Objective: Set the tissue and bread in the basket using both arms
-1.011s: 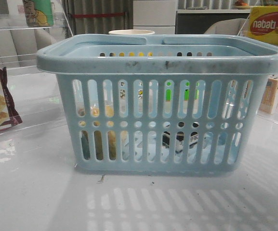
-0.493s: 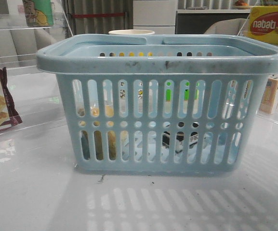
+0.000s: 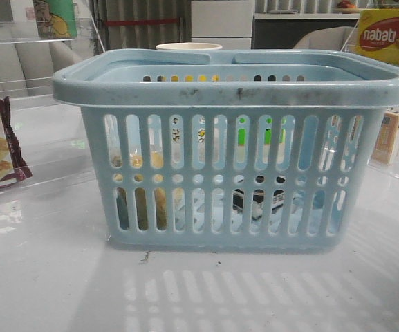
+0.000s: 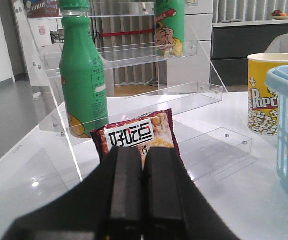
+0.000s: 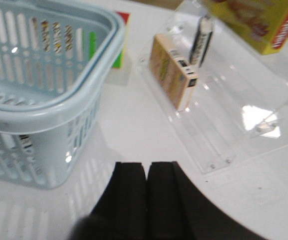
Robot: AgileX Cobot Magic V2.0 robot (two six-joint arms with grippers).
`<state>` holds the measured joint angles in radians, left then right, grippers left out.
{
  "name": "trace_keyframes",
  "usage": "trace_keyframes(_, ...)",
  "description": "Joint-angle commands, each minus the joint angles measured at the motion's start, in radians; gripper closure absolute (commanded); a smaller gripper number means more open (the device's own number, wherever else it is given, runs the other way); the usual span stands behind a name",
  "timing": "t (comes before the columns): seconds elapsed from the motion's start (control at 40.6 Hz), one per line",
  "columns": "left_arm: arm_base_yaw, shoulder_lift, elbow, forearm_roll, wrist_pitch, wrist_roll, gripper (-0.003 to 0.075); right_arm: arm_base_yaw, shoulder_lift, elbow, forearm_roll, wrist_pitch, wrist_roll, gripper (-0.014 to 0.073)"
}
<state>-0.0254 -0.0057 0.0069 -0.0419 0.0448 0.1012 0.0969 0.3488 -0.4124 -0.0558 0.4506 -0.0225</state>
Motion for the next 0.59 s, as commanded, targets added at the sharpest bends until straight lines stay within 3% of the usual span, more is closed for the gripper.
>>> trace_keyframes(0.0,-0.001,-0.02,-0.001,-0.011,-0.086,-0.001,0.0624,-0.07,-0.121,0.093,-0.013,-0.181,-0.004,0.0527)
trace_keyframes(0.173,-0.001,-0.02,-0.001,-0.011,-0.086,-0.001,0.0624,-0.114,-0.296,0.282,0.0,-0.327,-0.003,0.0527)
trace_keyframes(0.394,-0.001,-0.018,-0.001,-0.011,-0.086,-0.001,0.0624,-0.115,-0.379,0.446,0.017,-0.498,-0.003,0.0527)
trace_keyframes(0.567,-0.001,-0.018,-0.001,-0.011,-0.086,-0.001,0.0624,-0.115,-0.378,0.443,0.056,-0.483,-0.003,0.0527)
